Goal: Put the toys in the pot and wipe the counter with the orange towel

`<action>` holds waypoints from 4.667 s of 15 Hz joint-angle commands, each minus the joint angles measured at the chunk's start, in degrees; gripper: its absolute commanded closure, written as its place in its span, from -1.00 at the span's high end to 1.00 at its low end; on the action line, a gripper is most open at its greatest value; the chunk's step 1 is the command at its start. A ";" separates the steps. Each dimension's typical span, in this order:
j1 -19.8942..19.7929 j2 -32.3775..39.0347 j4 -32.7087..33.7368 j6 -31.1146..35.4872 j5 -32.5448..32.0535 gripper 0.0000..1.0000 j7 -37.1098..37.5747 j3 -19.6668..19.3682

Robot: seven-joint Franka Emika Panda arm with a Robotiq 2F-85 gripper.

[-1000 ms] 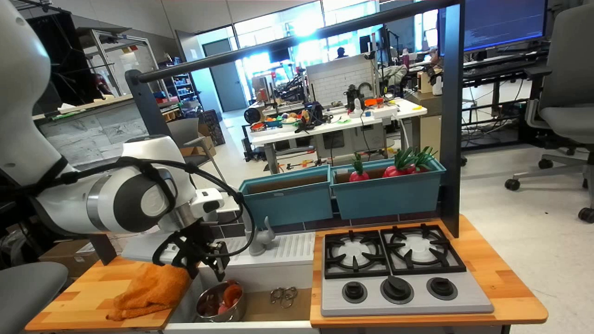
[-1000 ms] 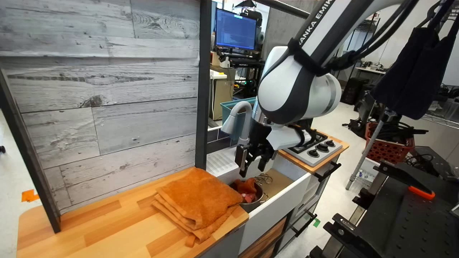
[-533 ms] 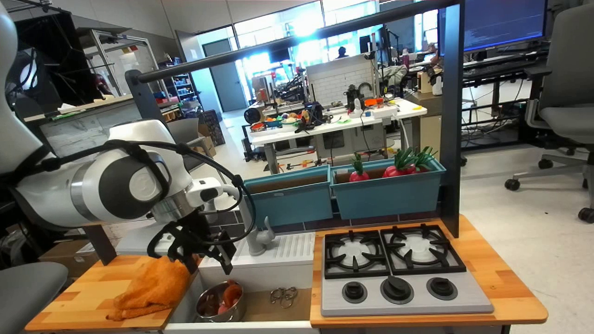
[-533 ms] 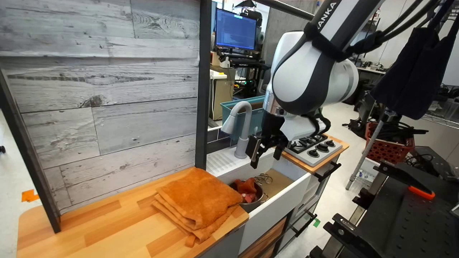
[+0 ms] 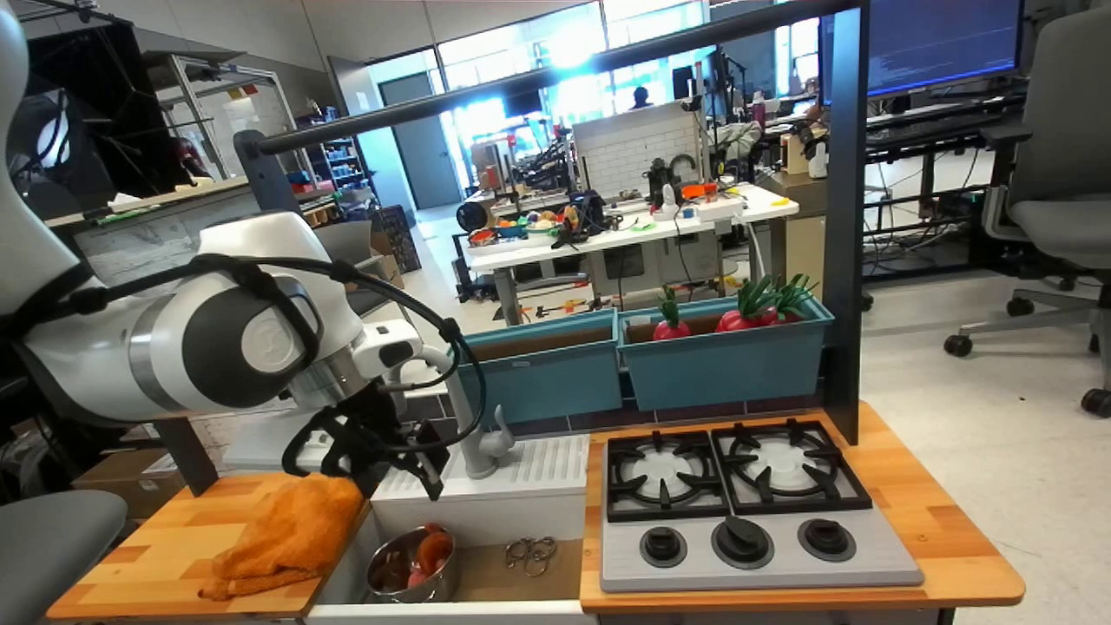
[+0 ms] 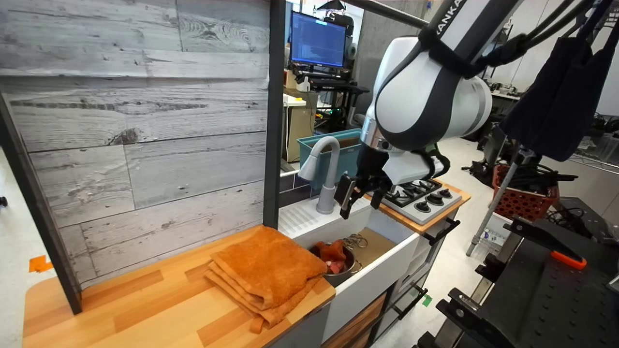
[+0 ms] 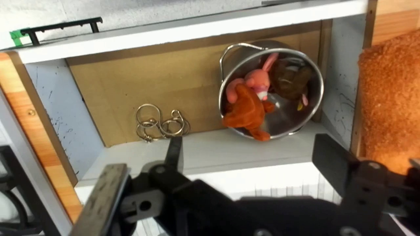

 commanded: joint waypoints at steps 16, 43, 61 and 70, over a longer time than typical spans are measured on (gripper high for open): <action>-12.18 -24.87 -23.91 18.32 -1.73 1.00 -5.74 12.05; 4.53 9.99 4.90 9.59 -1.52 1.00 -3.84 12.23; 21.81 20.21 18.79 -4.03 -4.21 1.00 4.75 0.25; 20.18 26.61 28.33 6.23 -4.09 1.00 -2.06 14.17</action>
